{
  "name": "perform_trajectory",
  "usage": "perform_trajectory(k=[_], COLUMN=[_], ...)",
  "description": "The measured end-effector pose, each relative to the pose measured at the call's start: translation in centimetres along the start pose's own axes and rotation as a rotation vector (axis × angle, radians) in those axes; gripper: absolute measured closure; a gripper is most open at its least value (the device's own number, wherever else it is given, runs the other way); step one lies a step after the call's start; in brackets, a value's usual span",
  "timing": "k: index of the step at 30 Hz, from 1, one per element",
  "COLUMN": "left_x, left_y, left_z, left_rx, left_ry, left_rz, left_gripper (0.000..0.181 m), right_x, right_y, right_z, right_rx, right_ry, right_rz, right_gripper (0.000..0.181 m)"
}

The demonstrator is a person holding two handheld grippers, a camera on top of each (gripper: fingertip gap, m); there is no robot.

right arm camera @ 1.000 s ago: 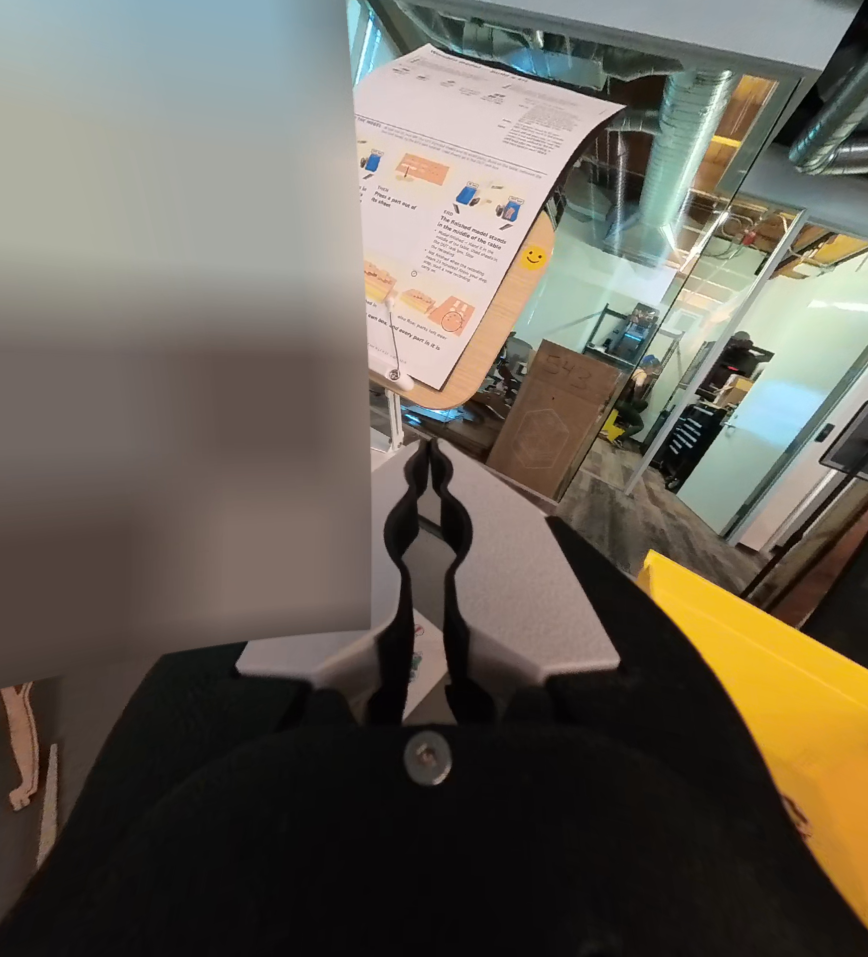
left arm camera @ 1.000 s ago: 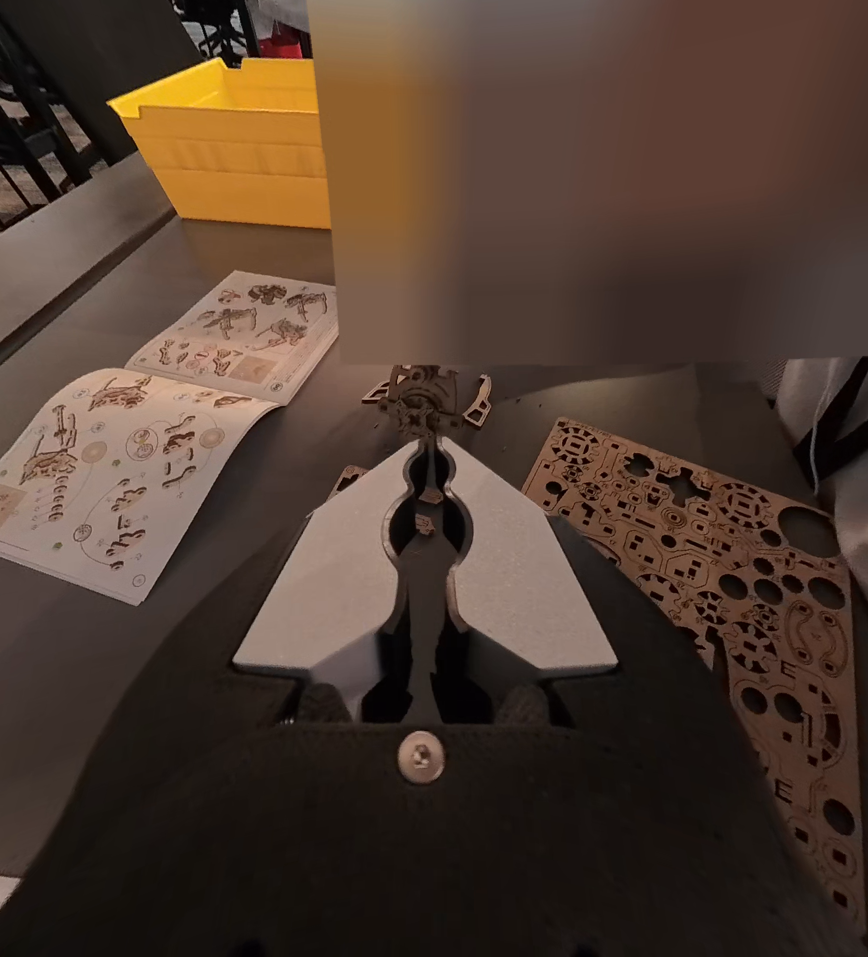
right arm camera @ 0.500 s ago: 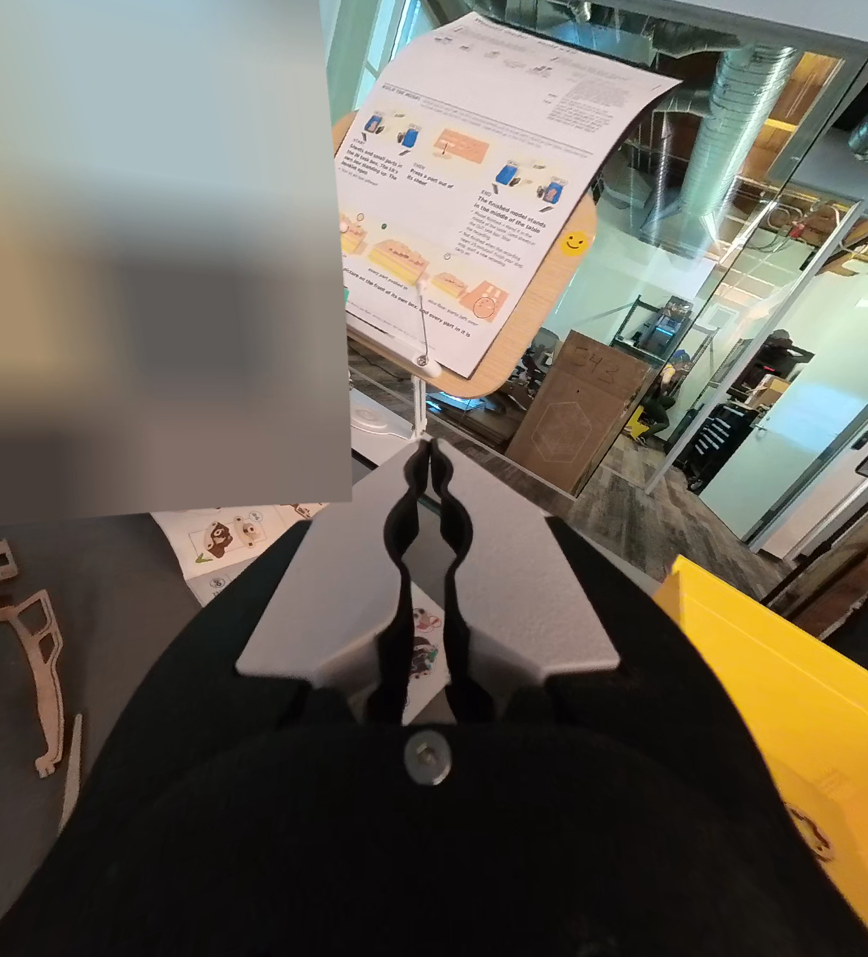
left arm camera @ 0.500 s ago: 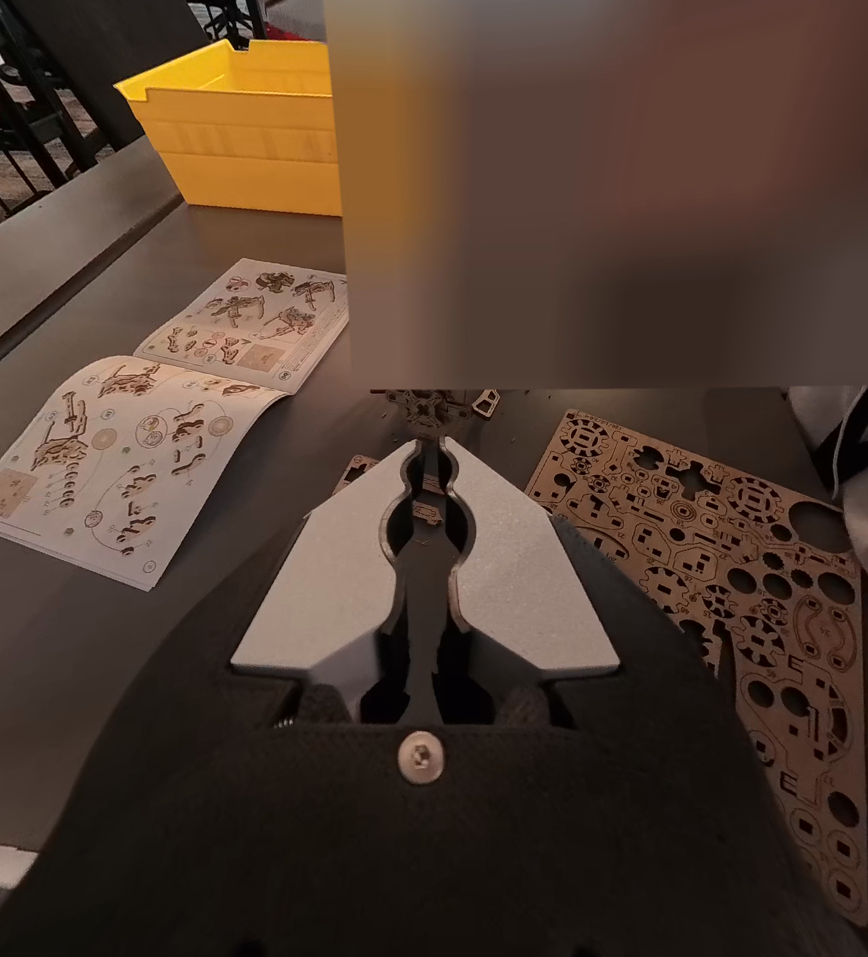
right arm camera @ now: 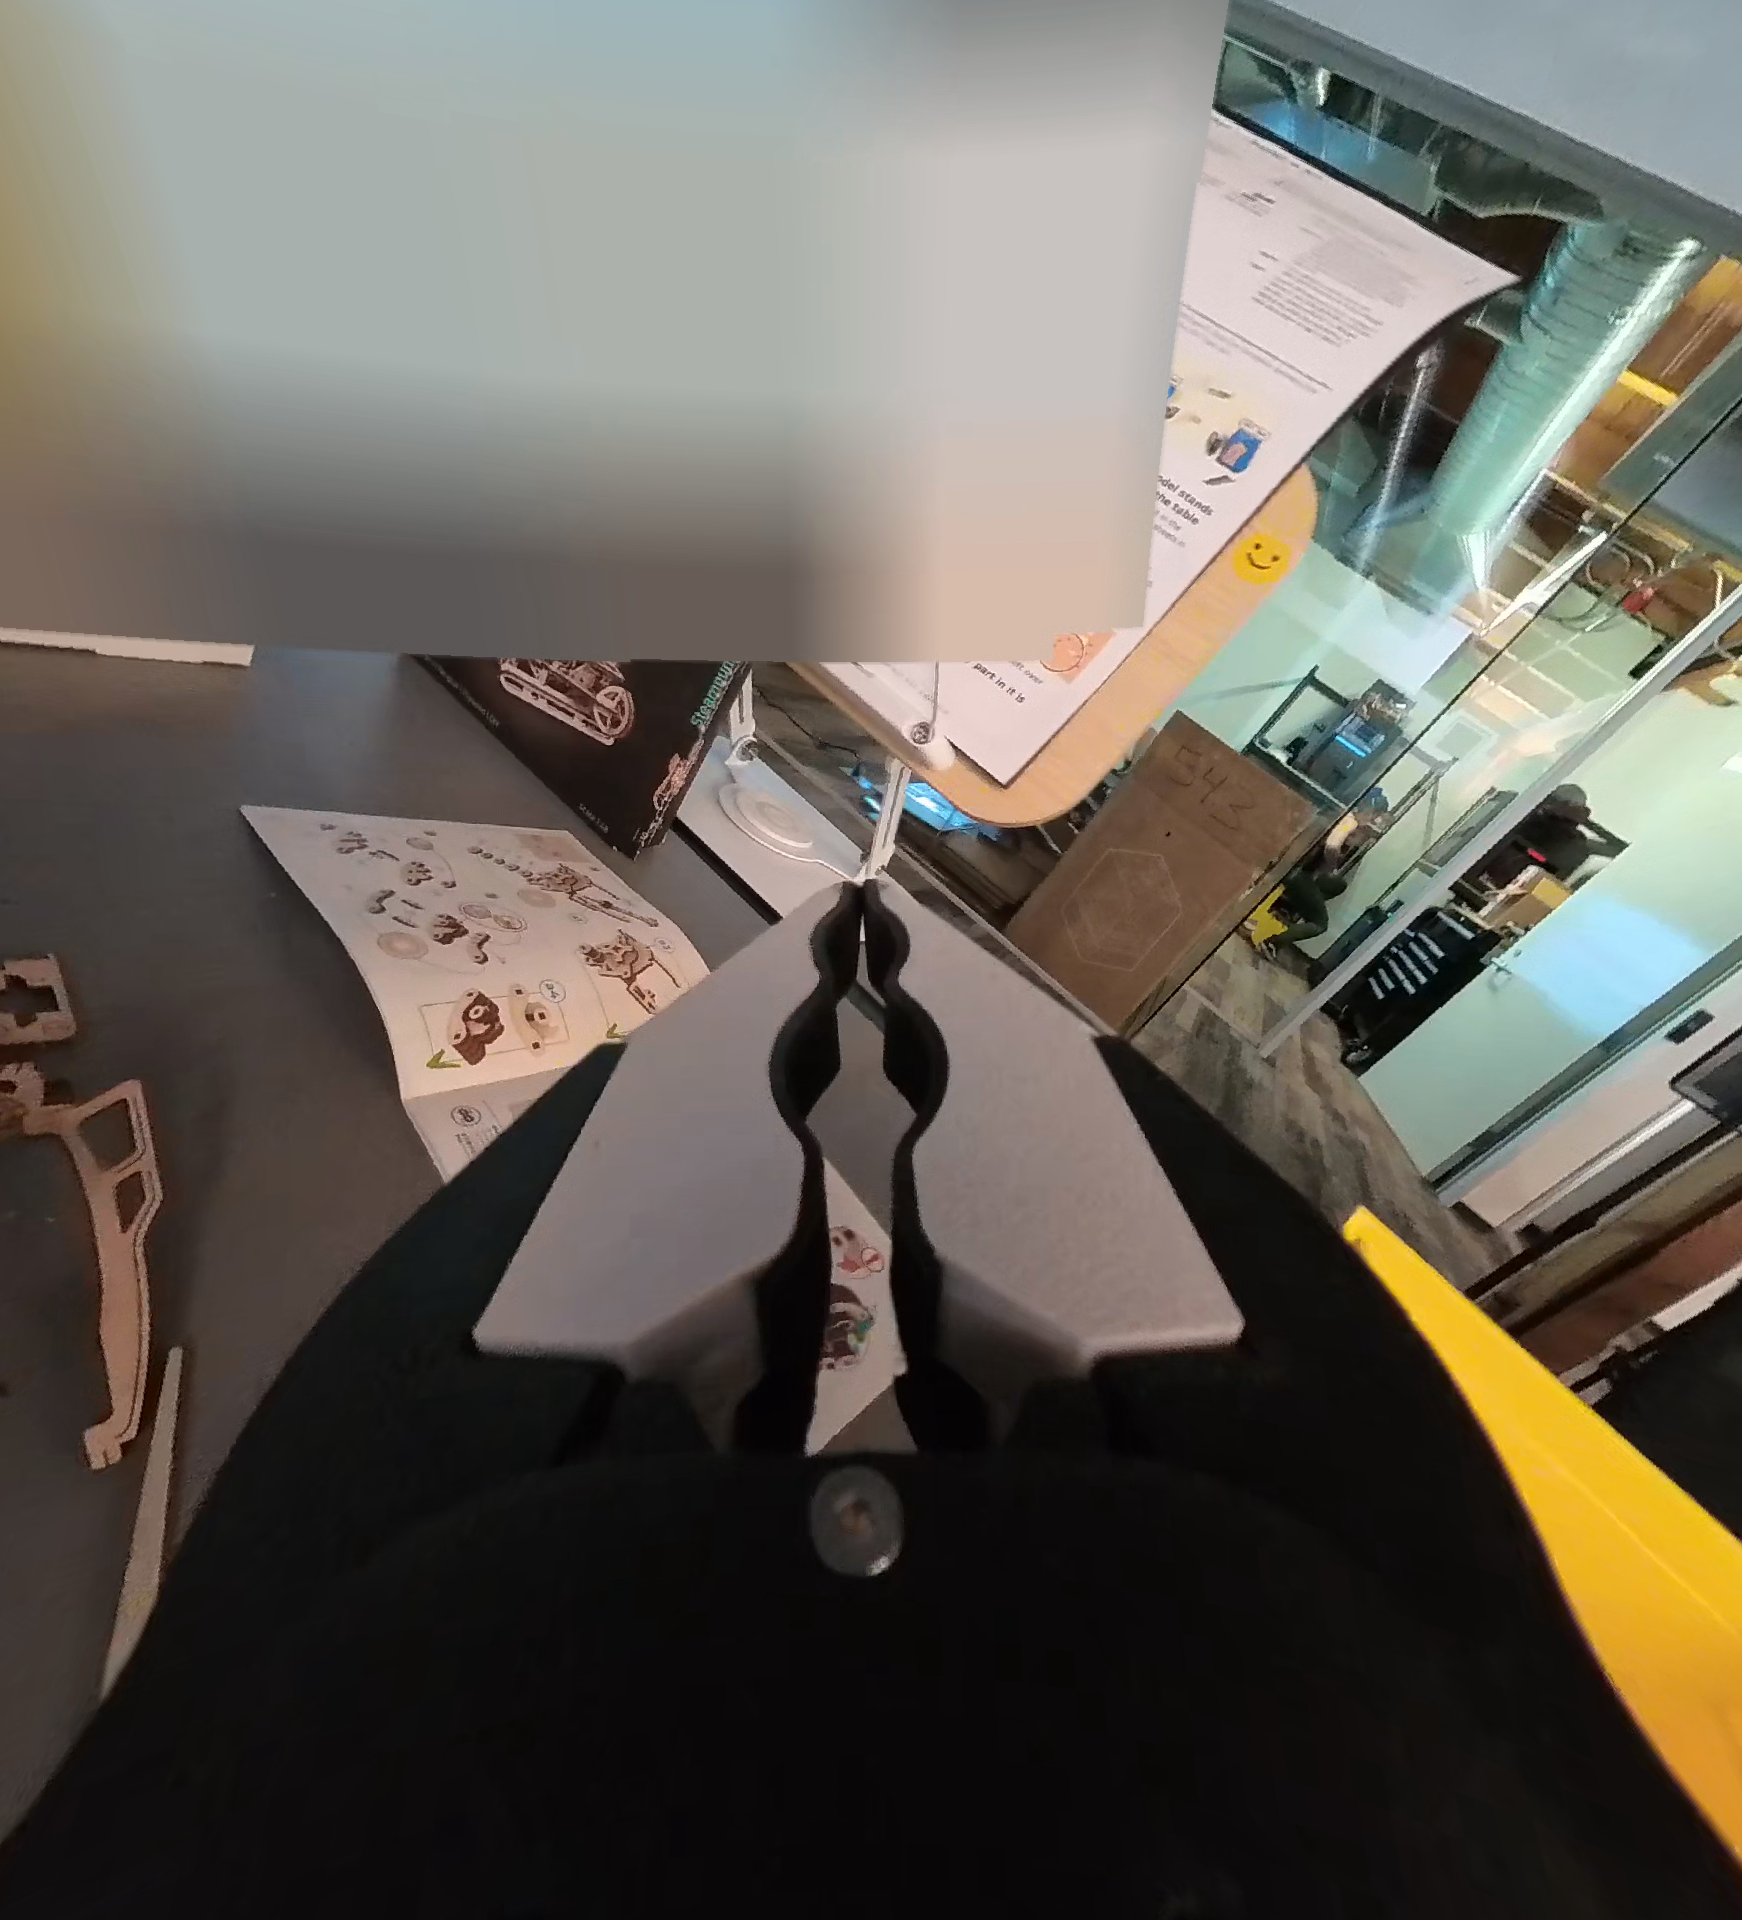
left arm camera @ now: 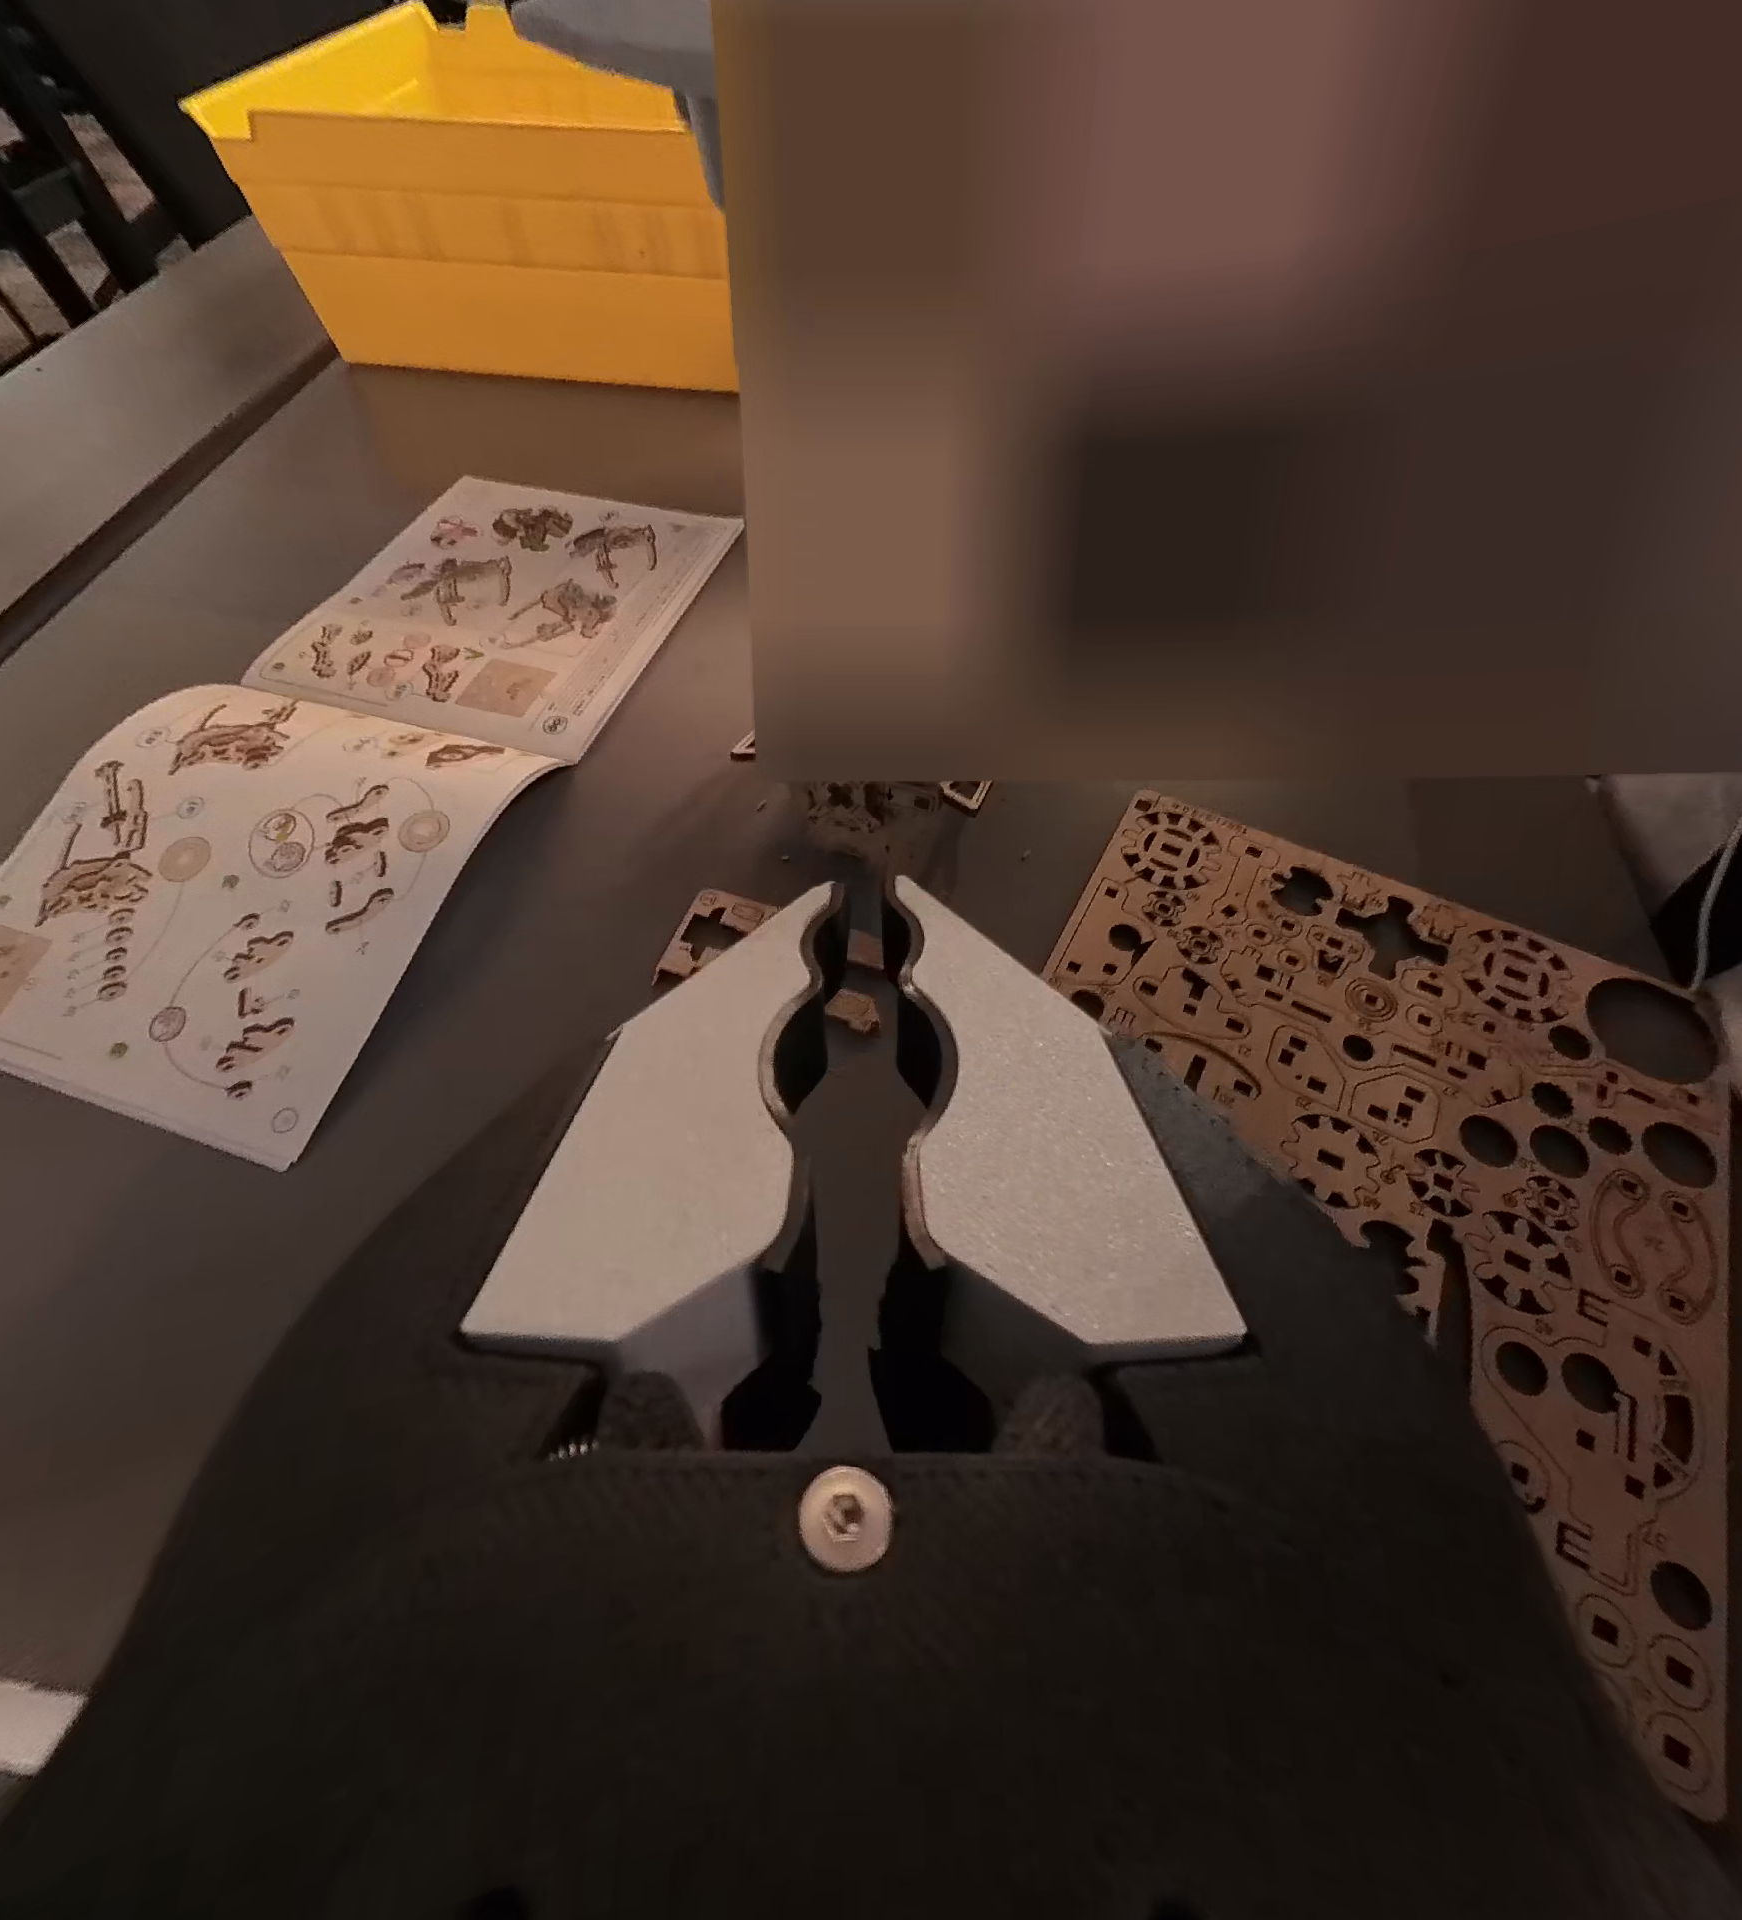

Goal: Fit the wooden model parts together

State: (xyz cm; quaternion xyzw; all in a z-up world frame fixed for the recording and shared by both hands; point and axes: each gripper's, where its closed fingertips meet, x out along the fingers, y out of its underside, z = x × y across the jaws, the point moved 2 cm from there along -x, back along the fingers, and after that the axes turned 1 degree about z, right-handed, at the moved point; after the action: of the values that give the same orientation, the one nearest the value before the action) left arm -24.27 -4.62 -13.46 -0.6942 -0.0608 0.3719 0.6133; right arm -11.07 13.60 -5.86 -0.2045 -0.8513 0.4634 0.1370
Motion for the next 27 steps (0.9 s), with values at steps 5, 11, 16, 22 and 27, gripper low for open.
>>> perform_trajectory(k=[5,11,16,22,27], left_x=[-0.2,-0.2,-0.3,-0.2,-0.4], left_y=[-0.3,-0.2,-0.2,-0.2,-0.2], left_z=[0.1,0.0,0.2,0.3,0.4], left_rx=[-0.002,0.016,0.006,0.001,0.002], left_ry=[-0.013,-0.019,-0.023,-0.026,-0.037], left_rz=[-0.014,-0.001,-0.004,-0.004,0.001], left_gripper=[0.177,0.177,0.177,0.177,0.177], right_x=[0.1,0.3,0.4,0.3,0.3], right_y=[0.0,0.1,0.2,0.1,-0.1], right_z=[0.5,1.3,1.5,1.6,1.9], right_rx=[0.007,-0.003,-0.005,-0.011,-0.027], right_ry=[-0.034,-0.069,-0.080,-0.082,-0.091], right_rz=[-0.007,-0.005,-0.003,-0.005,-0.009], right_gripper=[0.181,0.181,0.181,0.181,0.181])
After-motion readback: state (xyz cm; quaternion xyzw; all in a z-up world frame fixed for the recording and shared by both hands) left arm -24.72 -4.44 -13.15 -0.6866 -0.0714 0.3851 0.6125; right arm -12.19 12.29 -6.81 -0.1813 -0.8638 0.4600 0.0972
